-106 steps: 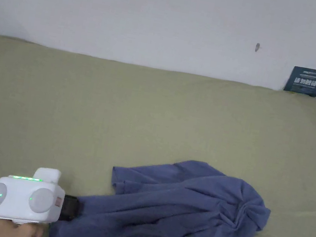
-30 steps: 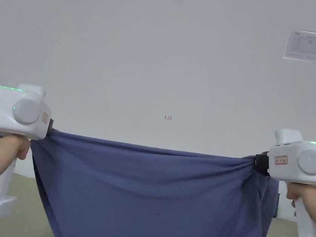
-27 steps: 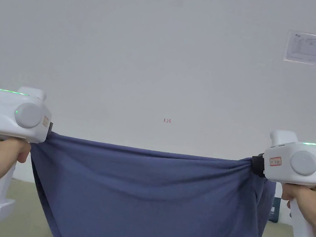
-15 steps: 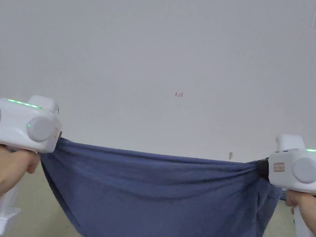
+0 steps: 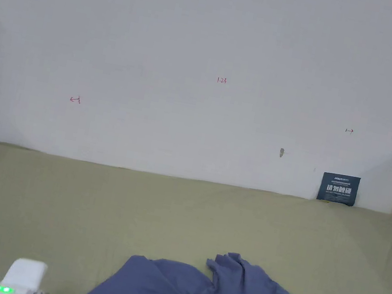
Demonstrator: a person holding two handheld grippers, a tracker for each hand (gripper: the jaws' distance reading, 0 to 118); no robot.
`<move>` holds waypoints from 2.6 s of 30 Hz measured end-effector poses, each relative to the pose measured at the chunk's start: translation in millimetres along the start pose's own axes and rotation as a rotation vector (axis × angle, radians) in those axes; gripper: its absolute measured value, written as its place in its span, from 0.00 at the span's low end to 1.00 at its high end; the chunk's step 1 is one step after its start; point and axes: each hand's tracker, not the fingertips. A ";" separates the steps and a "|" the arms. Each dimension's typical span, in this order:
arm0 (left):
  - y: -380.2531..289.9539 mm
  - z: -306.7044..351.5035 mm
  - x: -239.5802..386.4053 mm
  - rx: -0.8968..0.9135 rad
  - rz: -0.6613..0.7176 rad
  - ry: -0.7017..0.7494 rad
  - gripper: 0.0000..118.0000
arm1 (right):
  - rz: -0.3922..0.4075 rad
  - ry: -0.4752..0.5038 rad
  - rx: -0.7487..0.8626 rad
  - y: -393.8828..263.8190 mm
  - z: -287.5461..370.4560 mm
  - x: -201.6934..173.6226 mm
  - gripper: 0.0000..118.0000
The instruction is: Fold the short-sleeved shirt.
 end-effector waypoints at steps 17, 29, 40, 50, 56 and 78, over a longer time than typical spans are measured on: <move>-132.9 43.3 -23.6 -0.127 0.060 -0.056 0.13 | -0.090 0.023 -0.091 -134.1 62.0 -12.7 0.58; -99.9 151.4 -4.6 0.231 0.136 -0.080 0.98 | -0.086 -0.060 0.358 -92.9 167.2 -53.8 0.58; -109.1 224.1 27.2 0.495 0.119 -0.017 0.00 | -0.018 -0.087 0.585 -90.7 220.8 -110.0 0.01; -100.6 169.1 -12.9 0.252 0.048 -0.052 0.00 | -0.035 -0.042 0.548 -96.7 206.4 -118.5 0.01; -110.4 104.4 -51.3 0.077 0.123 -0.084 0.00 | -0.037 -0.022 0.496 -101.1 190.8 -123.5 0.01; -121.8 8.4 -42.0 -0.166 0.097 -0.173 0.00 | -0.019 -0.017 0.354 -118.5 152.9 -131.4 0.01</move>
